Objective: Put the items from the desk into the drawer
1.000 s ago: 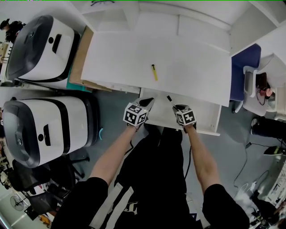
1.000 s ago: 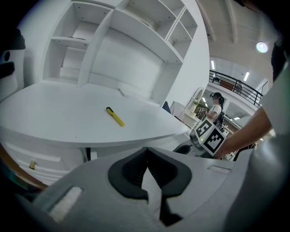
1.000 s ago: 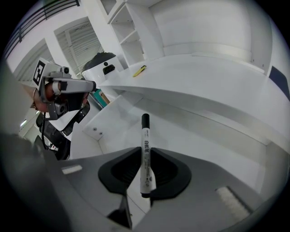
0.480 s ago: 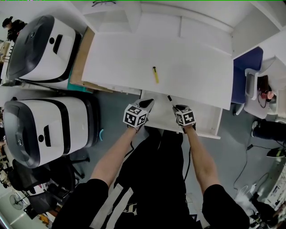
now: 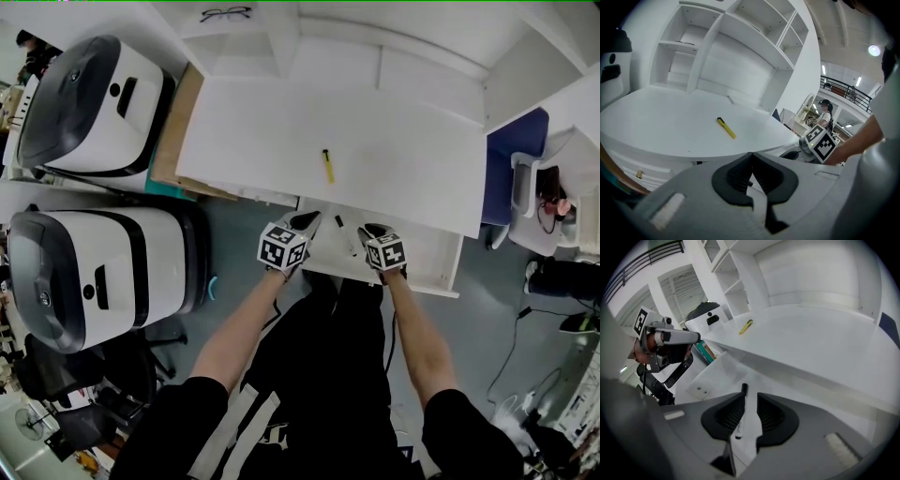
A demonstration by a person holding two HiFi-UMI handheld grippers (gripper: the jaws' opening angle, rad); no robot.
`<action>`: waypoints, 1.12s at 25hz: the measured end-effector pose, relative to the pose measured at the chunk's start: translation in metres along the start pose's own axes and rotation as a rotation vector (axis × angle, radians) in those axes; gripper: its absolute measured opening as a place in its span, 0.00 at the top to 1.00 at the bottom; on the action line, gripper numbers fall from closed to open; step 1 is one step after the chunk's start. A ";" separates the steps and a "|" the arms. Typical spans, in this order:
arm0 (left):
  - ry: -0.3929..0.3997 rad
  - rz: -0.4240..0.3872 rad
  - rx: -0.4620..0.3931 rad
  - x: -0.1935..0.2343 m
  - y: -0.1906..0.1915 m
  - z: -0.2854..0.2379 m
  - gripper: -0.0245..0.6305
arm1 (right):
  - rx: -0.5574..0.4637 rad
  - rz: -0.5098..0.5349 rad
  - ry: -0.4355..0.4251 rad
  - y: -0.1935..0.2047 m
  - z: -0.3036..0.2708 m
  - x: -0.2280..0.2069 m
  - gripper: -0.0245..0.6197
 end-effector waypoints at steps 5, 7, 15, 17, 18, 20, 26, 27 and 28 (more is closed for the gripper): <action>0.003 -0.018 -0.033 -0.006 -0.024 0.008 0.96 | -0.057 0.029 0.020 -0.030 0.020 0.004 0.85; 0.008 -0.027 -0.053 -0.010 -0.036 0.014 0.96 | -0.085 0.036 0.036 -0.044 0.031 0.003 0.86; 0.009 -0.053 -0.146 -0.018 -0.088 0.040 0.96 | -0.193 0.056 0.108 -0.097 0.079 -0.004 0.90; 0.017 -0.070 -0.164 -0.022 -0.102 0.044 0.96 | -0.219 0.061 0.131 -0.111 0.092 -0.008 0.92; 0.023 -0.082 -0.173 -0.025 -0.110 0.046 0.96 | -0.230 0.064 0.143 -0.117 0.099 -0.010 0.93; 0.029 -0.105 -0.195 -0.029 -0.127 0.051 0.96 | -0.254 0.071 0.160 -0.130 0.110 -0.013 0.94; 0.035 -0.164 -0.269 -0.041 -0.180 0.066 0.96 | -0.370 0.100 0.209 -0.175 0.154 -0.019 0.96; 0.037 -0.172 -0.283 -0.044 -0.188 0.068 0.96 | -0.394 0.104 0.220 -0.184 0.162 -0.019 0.96; 0.040 -0.179 -0.296 -0.046 -0.196 0.071 0.96 | -0.418 0.108 0.229 -0.192 0.171 -0.020 0.95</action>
Point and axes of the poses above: the fingertips, and each gripper's own axes: z backward along the fingers, x to its left, y out of its underside, the point moved 1 cm from there along z, backward along the fingers, and after that the axes turned 5 degrees about z, right-handed, at the moved point
